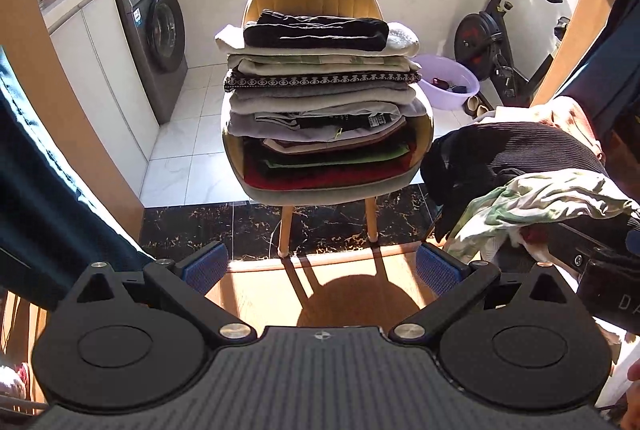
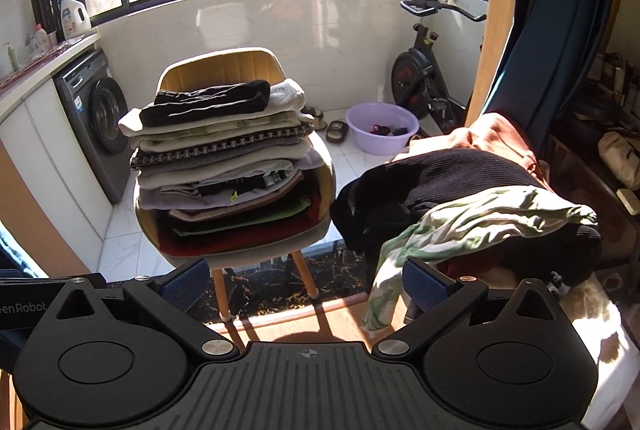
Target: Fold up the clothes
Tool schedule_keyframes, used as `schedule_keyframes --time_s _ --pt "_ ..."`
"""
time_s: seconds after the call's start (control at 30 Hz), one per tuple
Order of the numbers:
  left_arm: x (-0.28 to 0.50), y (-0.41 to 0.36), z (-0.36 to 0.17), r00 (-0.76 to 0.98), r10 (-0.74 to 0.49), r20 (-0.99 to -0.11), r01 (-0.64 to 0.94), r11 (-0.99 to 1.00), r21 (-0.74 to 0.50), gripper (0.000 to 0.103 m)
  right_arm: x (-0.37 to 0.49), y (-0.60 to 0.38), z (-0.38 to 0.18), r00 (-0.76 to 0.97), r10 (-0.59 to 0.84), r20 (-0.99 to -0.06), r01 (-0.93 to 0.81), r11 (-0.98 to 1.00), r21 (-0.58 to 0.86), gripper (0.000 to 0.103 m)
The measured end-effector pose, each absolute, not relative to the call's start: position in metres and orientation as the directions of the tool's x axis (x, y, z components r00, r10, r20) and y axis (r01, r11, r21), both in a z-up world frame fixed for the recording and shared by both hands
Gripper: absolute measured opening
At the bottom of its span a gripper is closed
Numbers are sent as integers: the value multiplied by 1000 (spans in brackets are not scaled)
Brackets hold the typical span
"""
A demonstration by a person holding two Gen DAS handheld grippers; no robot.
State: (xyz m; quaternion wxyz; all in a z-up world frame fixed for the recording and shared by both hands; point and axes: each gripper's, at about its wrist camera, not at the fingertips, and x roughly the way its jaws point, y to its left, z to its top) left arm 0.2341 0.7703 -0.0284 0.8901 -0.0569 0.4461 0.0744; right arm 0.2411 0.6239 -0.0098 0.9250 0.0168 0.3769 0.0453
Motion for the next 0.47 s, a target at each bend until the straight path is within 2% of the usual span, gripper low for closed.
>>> schedule_keyframes --time_s 0.47 --pt "214 742 -32 544 144 -826 -289 957 -23 102 249 595 -9 692 185 -698 -165 982 96 102"
